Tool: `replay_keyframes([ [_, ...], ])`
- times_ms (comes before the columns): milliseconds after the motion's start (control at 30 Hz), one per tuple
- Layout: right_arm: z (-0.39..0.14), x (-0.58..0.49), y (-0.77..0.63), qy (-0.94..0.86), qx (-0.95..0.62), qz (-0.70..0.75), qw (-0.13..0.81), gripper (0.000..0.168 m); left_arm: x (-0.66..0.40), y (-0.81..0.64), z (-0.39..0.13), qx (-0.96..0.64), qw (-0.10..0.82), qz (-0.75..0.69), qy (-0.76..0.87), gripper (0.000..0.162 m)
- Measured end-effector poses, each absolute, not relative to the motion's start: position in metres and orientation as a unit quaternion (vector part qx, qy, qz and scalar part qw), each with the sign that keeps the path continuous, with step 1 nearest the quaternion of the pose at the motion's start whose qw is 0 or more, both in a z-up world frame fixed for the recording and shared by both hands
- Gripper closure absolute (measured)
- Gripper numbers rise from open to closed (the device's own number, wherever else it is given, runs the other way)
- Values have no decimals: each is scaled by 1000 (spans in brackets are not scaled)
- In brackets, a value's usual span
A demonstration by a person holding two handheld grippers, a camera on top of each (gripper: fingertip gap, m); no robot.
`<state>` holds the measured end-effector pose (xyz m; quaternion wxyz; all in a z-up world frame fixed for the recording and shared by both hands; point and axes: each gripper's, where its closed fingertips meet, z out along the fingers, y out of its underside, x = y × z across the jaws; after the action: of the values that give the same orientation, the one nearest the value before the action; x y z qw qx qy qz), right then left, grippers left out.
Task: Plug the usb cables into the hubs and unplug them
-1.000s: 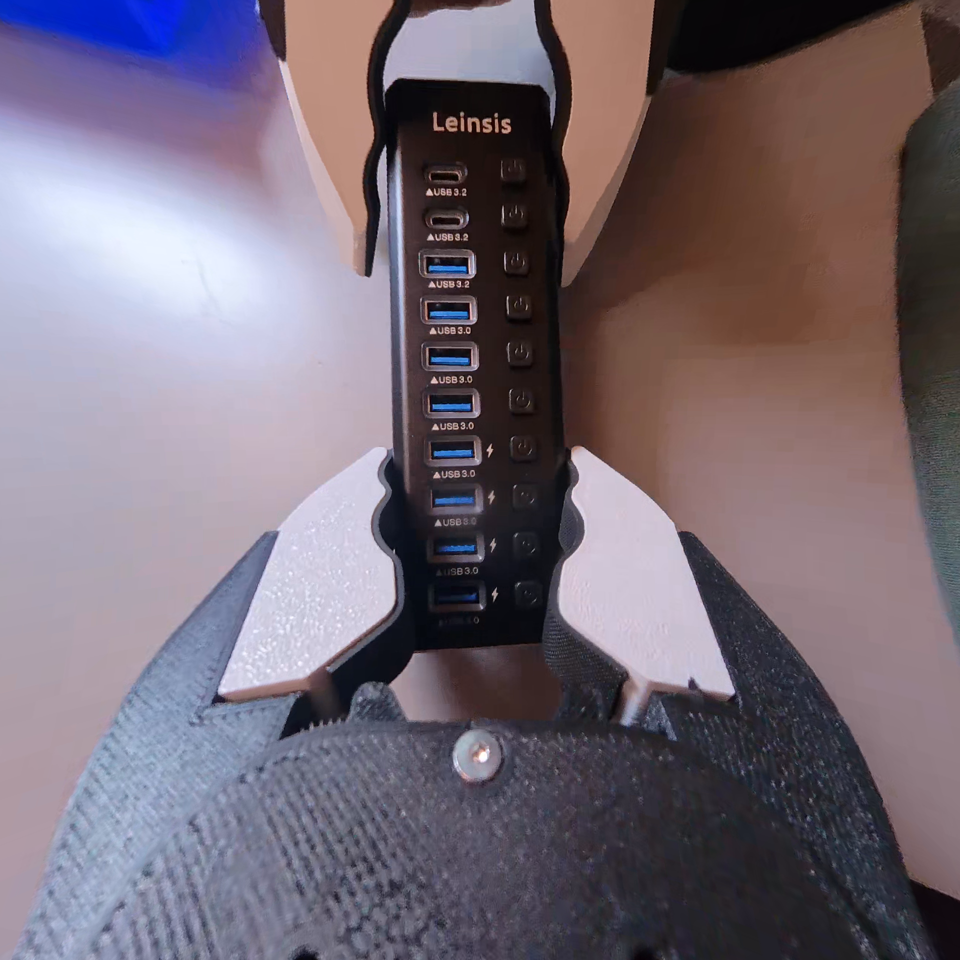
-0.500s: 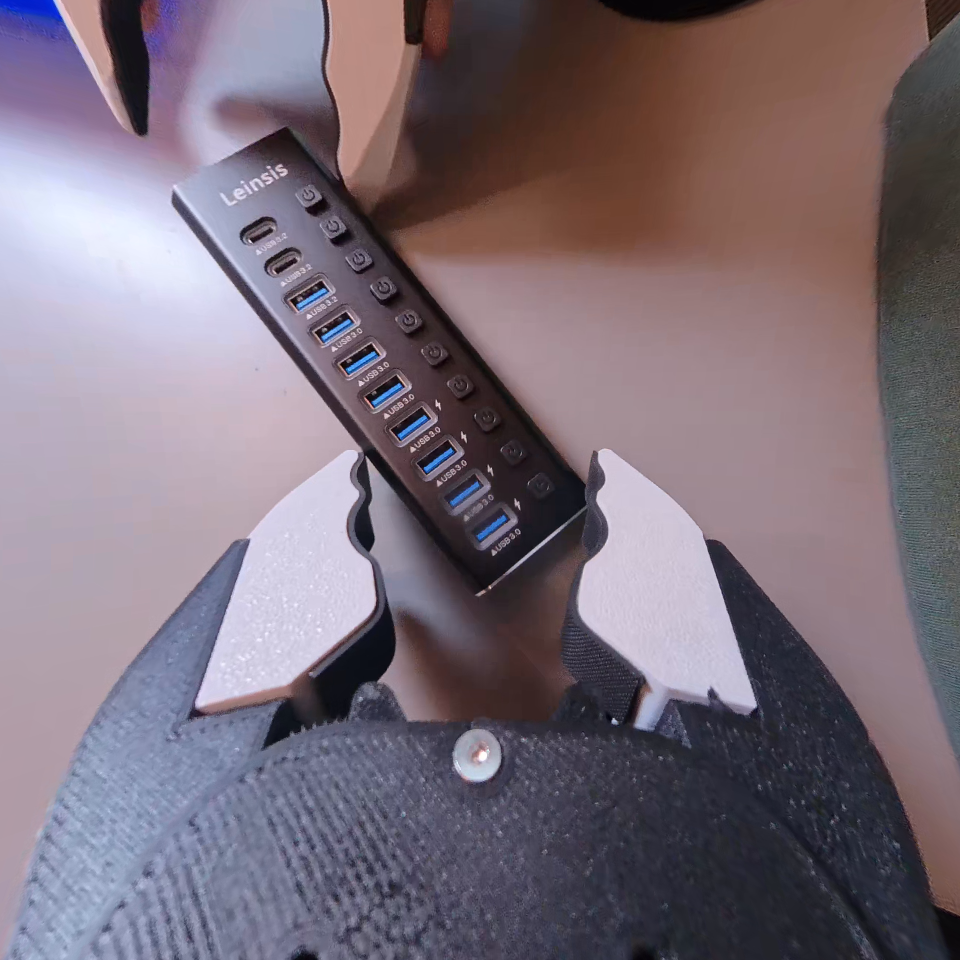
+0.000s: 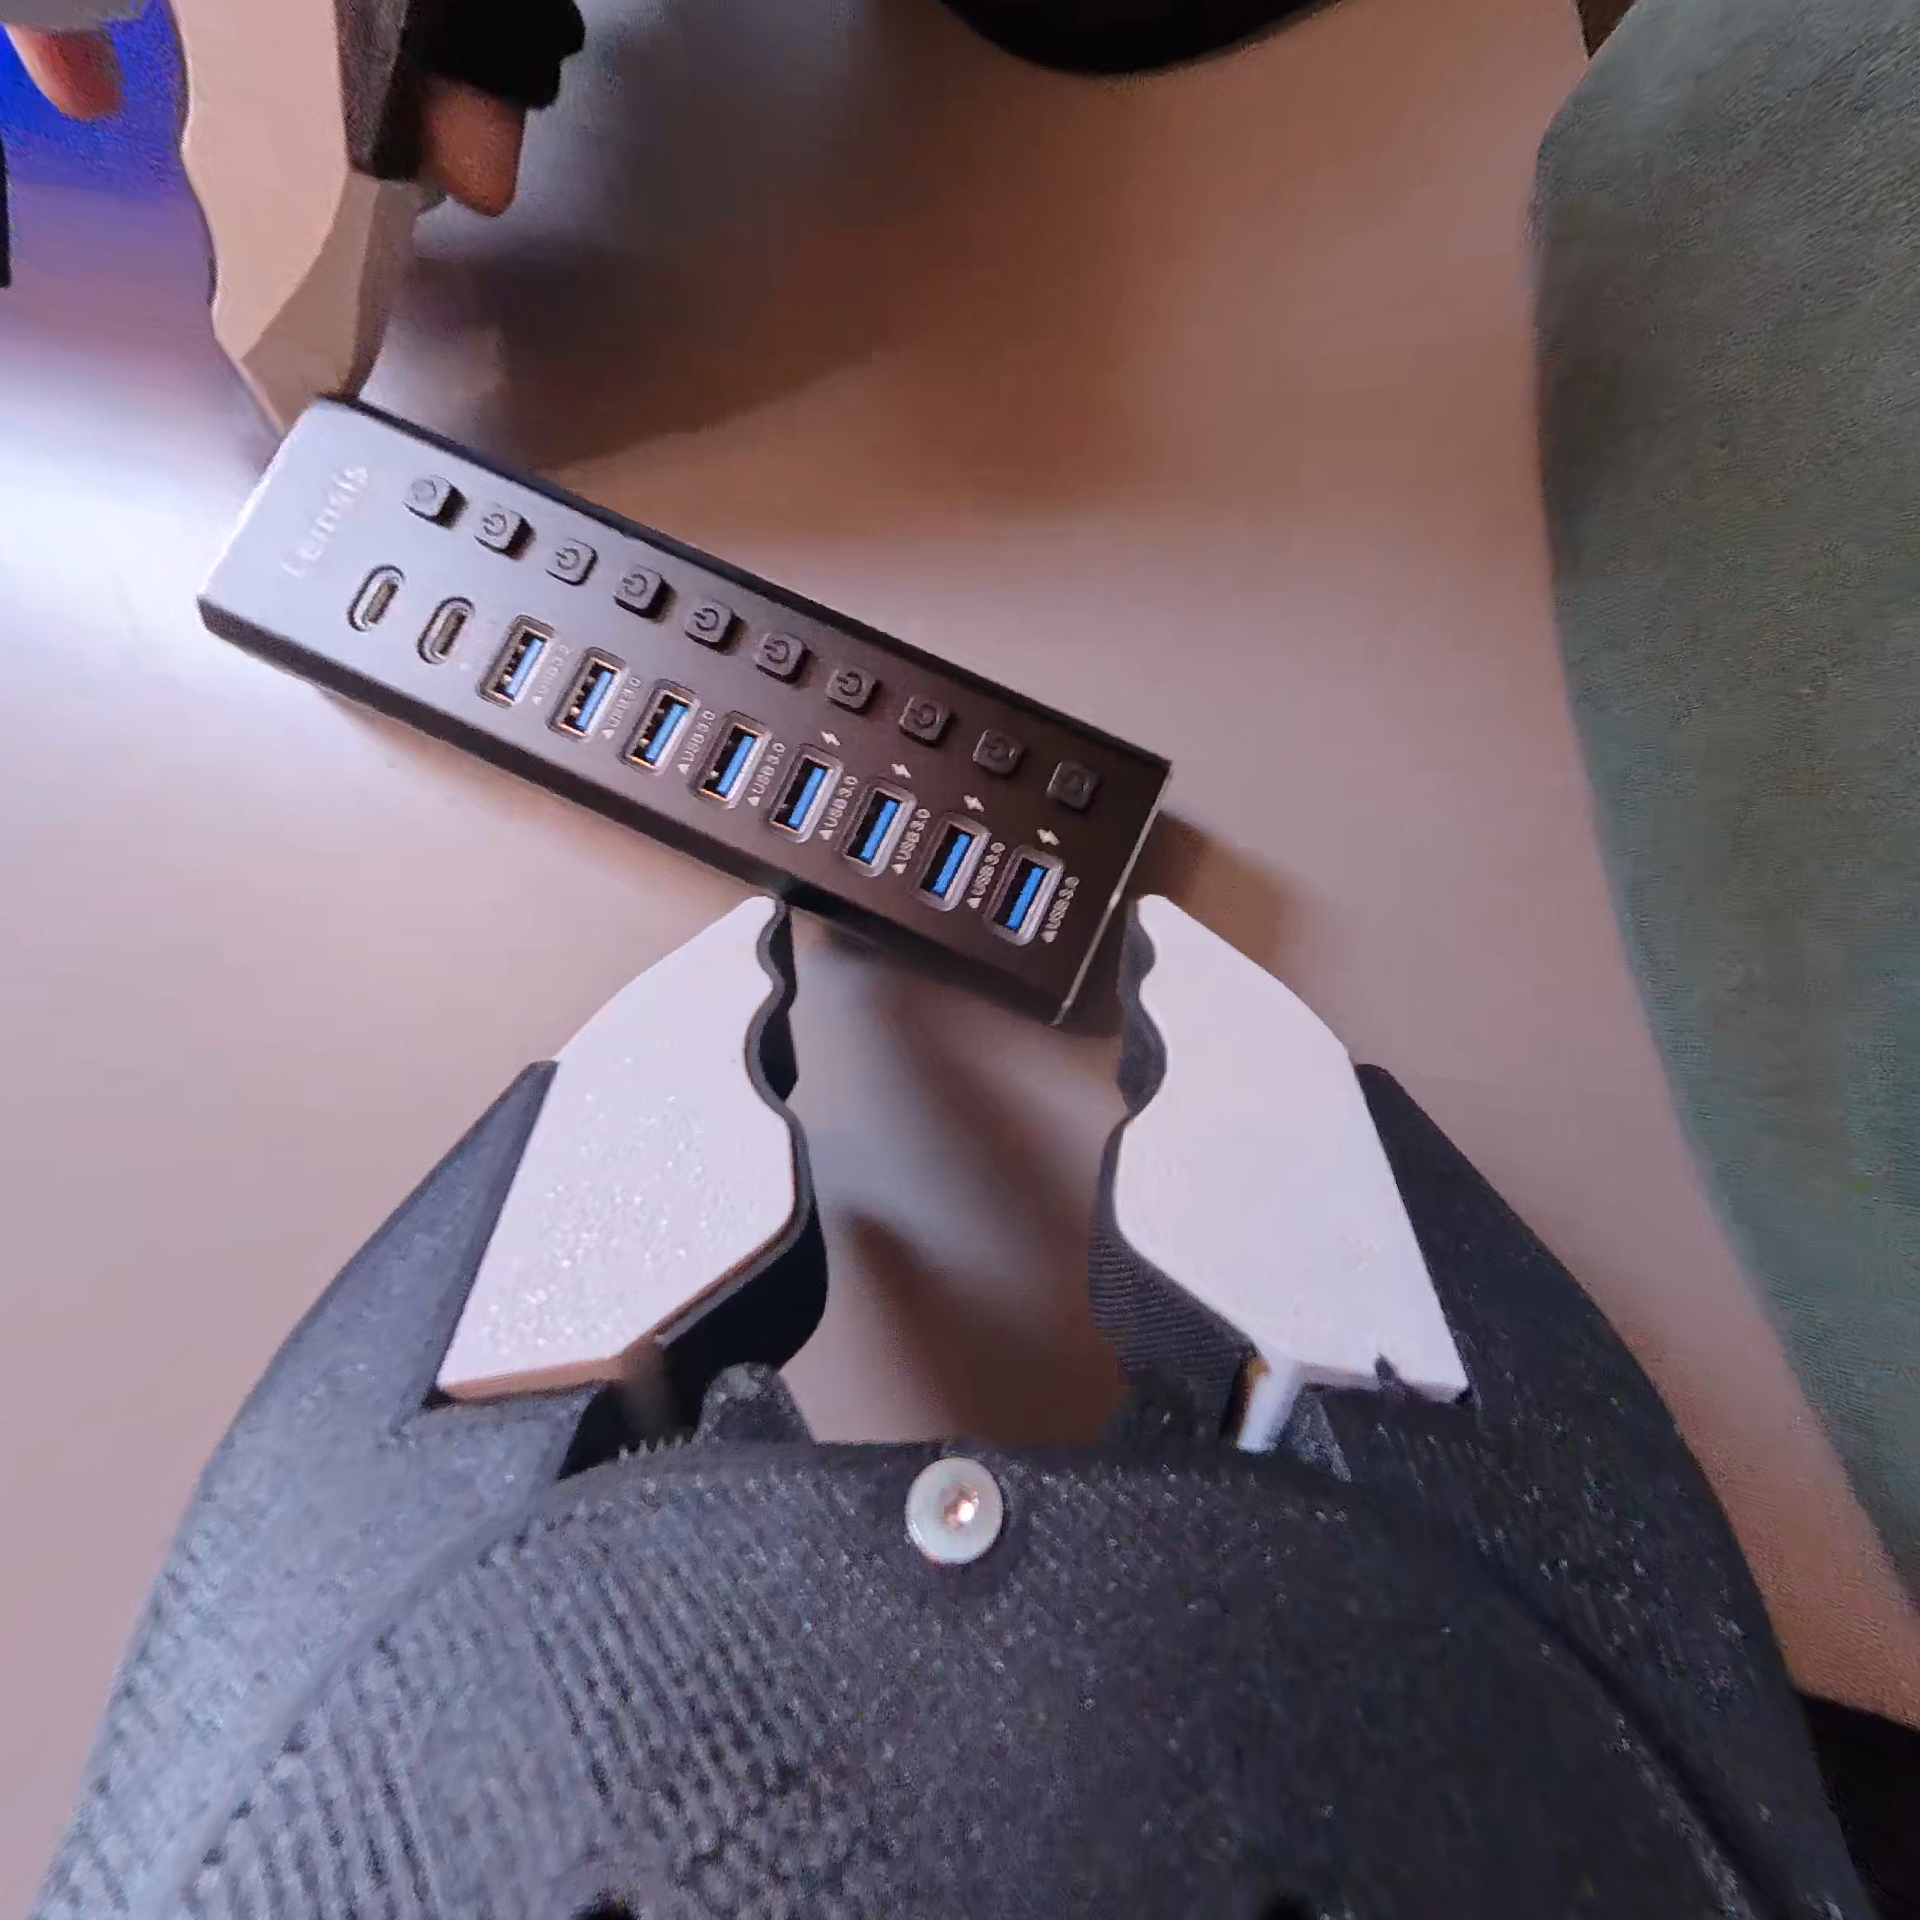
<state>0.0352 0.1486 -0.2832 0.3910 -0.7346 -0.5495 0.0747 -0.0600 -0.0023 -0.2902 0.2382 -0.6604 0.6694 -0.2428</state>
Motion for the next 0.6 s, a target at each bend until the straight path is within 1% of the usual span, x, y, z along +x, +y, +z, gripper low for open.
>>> replay_keyframes([
  [33, -281, 33, 151, -539, -736, 80, 401, 123, -56, -3, -290, -657, 244, -245, 670, 105],
  [100, -277, 30, 152, -524, -739, 94, 413, 126, -53, -3, -290, -658, 248, -243, 668, 105],
  [300, -261, 37, 150, -525, -732, 86, 426, 125, -53, -4, -290, -656, 254, -244, 668, 106],
  [400, -252, 41, 141, -536, -717, 106, 432, 125, -56, -3, -276, -645, 272, -263, 664, 109],
  [467, -241, 45, 139, -529, -709, 120, 451, 125, -61, 10, -254, -647, 317, -275, 637, 108],
  [600, -200, 56, 137, -457, -694, 193, 522, 123, -115, 76, -185, -677, 485, -213, 511, 110],
])
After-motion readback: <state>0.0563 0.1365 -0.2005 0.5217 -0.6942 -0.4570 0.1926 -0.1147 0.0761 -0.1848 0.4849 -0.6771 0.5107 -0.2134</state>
